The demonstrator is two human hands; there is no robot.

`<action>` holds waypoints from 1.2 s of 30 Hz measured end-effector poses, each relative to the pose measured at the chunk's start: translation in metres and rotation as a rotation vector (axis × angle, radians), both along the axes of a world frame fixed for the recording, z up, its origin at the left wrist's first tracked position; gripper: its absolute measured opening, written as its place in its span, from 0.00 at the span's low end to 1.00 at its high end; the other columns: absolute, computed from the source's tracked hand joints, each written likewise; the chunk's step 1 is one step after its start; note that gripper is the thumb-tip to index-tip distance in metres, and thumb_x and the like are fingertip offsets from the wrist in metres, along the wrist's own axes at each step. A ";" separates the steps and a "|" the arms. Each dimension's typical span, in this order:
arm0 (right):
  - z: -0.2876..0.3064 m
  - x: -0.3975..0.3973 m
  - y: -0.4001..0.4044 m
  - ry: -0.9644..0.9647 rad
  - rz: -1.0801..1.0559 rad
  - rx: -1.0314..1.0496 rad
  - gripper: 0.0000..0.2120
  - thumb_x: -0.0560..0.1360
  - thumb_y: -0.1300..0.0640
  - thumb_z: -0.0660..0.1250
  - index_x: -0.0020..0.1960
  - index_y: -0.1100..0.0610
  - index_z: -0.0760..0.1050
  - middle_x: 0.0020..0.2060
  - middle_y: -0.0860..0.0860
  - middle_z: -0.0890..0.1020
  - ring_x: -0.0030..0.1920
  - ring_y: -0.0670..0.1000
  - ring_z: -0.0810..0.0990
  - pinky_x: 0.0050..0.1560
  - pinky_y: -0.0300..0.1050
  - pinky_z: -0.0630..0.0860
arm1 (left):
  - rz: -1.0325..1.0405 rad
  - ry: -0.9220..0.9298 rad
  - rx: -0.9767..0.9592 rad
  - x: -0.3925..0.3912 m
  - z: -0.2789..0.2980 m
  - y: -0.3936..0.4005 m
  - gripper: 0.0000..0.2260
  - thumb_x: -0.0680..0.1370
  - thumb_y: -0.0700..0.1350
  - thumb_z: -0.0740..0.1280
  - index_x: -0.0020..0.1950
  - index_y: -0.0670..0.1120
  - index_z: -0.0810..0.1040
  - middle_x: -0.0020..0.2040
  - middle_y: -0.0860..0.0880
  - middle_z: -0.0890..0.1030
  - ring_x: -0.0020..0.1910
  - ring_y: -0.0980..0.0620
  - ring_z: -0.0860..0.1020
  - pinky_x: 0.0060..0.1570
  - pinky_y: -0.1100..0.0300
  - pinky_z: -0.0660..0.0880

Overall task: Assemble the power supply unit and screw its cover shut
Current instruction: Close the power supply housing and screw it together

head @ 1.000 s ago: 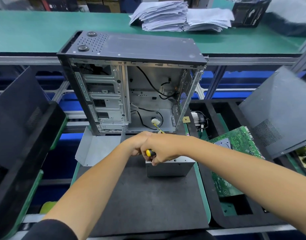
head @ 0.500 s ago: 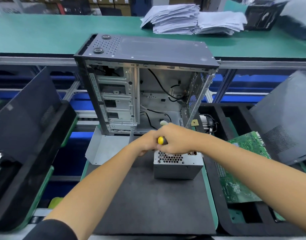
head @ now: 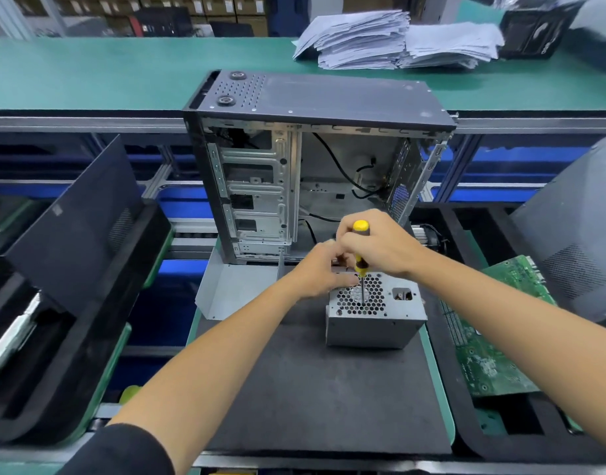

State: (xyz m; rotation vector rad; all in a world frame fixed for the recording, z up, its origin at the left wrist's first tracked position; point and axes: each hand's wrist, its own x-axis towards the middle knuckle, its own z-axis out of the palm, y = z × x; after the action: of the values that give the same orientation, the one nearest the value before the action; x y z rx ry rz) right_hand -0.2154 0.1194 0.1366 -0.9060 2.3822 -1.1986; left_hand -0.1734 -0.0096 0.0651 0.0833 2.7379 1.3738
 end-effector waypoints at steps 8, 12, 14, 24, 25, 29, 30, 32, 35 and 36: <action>0.007 0.001 0.007 0.015 -0.089 -0.022 0.14 0.72 0.59 0.67 0.36 0.69 0.70 0.26 0.56 0.72 0.24 0.51 0.69 0.27 0.42 0.67 | -0.018 0.148 -0.217 0.006 -0.020 0.003 0.03 0.74 0.42 0.70 0.46 0.44 0.78 0.39 0.50 0.78 0.37 0.49 0.74 0.41 0.52 0.75; 0.003 0.008 0.012 -0.016 -0.073 -0.017 0.11 0.71 0.59 0.67 0.35 0.65 0.72 0.26 0.55 0.74 0.23 0.52 0.73 0.26 0.43 0.69 | -0.020 0.167 -0.165 0.017 -0.019 0.002 0.04 0.75 0.38 0.67 0.41 0.44 0.75 0.37 0.52 0.78 0.36 0.55 0.74 0.38 0.54 0.72; 0.001 0.011 0.015 -0.008 -0.057 -0.008 0.11 0.72 0.58 0.67 0.35 0.63 0.72 0.26 0.53 0.74 0.23 0.52 0.75 0.26 0.44 0.70 | -0.009 0.144 -0.086 0.027 -0.017 -0.001 0.12 0.77 0.34 0.63 0.40 0.52 0.73 0.37 0.59 0.76 0.37 0.61 0.74 0.39 0.62 0.68; 0.002 0.022 0.018 0.039 -0.019 0.001 0.11 0.72 0.58 0.66 0.39 0.67 0.72 0.28 0.56 0.74 0.25 0.52 0.74 0.28 0.43 0.70 | -0.005 -0.025 0.208 0.073 -0.034 -0.007 0.07 0.71 0.51 0.74 0.44 0.56 0.77 0.60 0.77 0.71 0.56 0.71 0.74 0.51 0.75 0.70; 0.003 0.023 0.018 0.045 -0.014 0.004 0.11 0.72 0.59 0.66 0.39 0.68 0.72 0.28 0.56 0.74 0.26 0.52 0.75 0.28 0.43 0.70 | 0.012 0.000 0.199 0.073 -0.035 -0.005 0.07 0.71 0.50 0.74 0.44 0.56 0.78 0.58 0.78 0.71 0.56 0.71 0.74 0.50 0.76 0.70; 0.009 0.024 0.016 0.067 0.006 0.008 0.10 0.72 0.59 0.66 0.39 0.67 0.72 0.29 0.56 0.75 0.27 0.53 0.77 0.27 0.41 0.69 | 0.061 0.056 0.198 0.072 -0.043 -0.002 0.05 0.72 0.47 0.73 0.42 0.54 0.78 0.57 0.76 0.73 0.56 0.67 0.77 0.52 0.66 0.74; 0.010 0.025 0.017 0.073 0.009 0.008 0.10 0.72 0.59 0.66 0.39 0.67 0.72 0.29 0.56 0.75 0.27 0.53 0.77 0.27 0.41 0.69 | 0.072 0.062 0.205 0.072 -0.044 -0.001 0.05 0.72 0.46 0.73 0.41 0.54 0.79 0.58 0.74 0.73 0.55 0.66 0.77 0.51 0.64 0.75; 0.012 0.026 0.017 0.092 0.022 0.014 0.09 0.72 0.59 0.66 0.38 0.65 0.73 0.28 0.56 0.77 0.26 0.53 0.78 0.24 0.38 0.68 | 0.093 0.073 0.218 0.071 -0.046 -0.001 0.05 0.72 0.45 0.74 0.41 0.52 0.79 0.61 0.67 0.75 0.56 0.65 0.77 0.51 0.59 0.77; 0.011 0.029 0.019 0.109 0.055 0.029 0.08 0.72 0.59 0.66 0.38 0.63 0.73 0.27 0.55 0.77 0.25 0.50 0.79 0.23 0.37 0.69 | 0.111 0.063 0.253 0.069 -0.048 -0.001 0.05 0.72 0.43 0.75 0.40 0.49 0.79 0.65 0.56 0.77 0.60 0.61 0.76 0.51 0.56 0.77; 0.010 0.030 0.019 0.104 0.065 0.032 0.08 0.72 0.59 0.66 0.38 0.63 0.73 0.28 0.55 0.78 0.24 0.49 0.79 0.23 0.37 0.70 | 0.114 0.059 0.260 0.069 -0.047 -0.001 0.06 0.71 0.43 0.75 0.40 0.48 0.79 0.65 0.54 0.77 0.60 0.60 0.77 0.50 0.58 0.76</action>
State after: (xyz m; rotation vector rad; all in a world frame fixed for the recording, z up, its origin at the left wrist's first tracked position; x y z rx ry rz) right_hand -0.1855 0.1382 0.1467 -1.0506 2.4249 -1.1116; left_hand -0.1049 -0.0107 0.0178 -0.0178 2.6300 1.7801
